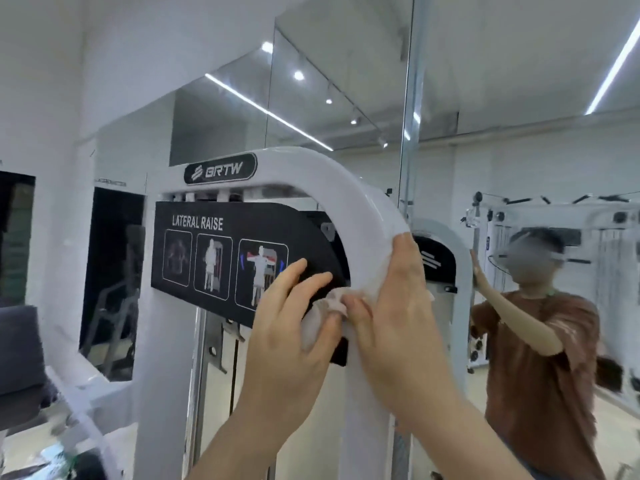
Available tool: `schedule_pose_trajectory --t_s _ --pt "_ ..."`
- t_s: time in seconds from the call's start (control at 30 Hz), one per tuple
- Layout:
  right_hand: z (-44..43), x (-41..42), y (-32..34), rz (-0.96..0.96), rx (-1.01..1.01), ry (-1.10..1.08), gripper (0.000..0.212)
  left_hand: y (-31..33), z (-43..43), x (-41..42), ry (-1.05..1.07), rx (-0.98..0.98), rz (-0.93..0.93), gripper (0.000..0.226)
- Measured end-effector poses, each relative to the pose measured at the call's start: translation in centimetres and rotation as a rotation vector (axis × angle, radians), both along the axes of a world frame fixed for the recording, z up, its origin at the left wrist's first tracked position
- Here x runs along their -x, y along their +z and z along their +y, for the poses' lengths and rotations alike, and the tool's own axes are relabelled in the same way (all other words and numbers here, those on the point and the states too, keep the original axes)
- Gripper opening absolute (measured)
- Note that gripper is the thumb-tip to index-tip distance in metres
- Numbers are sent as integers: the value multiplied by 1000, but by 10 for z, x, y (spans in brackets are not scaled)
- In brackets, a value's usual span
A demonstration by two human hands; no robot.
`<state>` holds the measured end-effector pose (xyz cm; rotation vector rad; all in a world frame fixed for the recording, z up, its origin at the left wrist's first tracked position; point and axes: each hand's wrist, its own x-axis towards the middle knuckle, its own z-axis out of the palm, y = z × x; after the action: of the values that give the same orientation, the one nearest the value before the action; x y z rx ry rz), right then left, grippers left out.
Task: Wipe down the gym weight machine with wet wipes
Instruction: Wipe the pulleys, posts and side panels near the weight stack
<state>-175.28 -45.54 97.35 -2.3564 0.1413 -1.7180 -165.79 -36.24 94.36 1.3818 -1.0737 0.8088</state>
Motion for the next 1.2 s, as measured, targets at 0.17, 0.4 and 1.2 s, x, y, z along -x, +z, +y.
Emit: schedule_pose_trajectory --t_s 0.17,0.4,1.2 --pt "10 -14 106 323 104 -272 65 38 8 -16 -39 48 61 13" --pt "25 -46 171 612 457 -450 66 67 13 -81 66 55 17 23" --pt "77 -160 31 207 464 -752 79 85 91 -272 76 -466 -18 28"
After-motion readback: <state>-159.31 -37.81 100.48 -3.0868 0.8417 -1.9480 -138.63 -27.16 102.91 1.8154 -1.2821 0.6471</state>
